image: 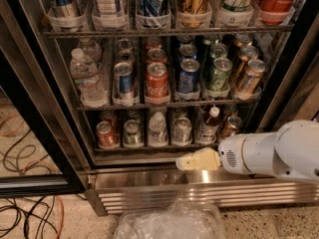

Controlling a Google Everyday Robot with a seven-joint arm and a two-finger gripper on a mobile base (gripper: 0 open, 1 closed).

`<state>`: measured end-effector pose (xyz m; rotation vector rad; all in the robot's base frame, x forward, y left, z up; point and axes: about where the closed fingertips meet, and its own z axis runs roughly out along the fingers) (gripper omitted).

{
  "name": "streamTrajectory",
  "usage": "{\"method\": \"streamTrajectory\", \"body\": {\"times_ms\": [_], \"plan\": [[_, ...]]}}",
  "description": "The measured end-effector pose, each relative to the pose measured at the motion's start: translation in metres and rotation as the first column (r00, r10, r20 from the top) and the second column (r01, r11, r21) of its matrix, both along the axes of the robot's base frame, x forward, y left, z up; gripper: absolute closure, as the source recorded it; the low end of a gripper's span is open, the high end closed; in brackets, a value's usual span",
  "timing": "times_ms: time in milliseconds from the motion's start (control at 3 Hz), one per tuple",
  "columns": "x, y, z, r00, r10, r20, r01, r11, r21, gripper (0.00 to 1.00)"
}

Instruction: Pick orange can from bottom shelf of fridge

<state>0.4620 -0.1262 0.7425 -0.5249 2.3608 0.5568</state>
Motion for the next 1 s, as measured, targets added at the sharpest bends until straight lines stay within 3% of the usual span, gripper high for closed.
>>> {"method": "streamTrajectory", "body": {"times_ms": [333,667,1000], "plan": [[0.000,0.000,0.000,1.0000,0.001,0.000,-0.001,1.000,-0.001,0.00],[0.008,-0.009,-0.015,0.9981,-0.062,-0.001,0.062,0.997,-0.039,0.00],[0.009,-0.037,-0.051,0.9814,-0.192,0.012,0.192,0.977,-0.094,0.00]]}}
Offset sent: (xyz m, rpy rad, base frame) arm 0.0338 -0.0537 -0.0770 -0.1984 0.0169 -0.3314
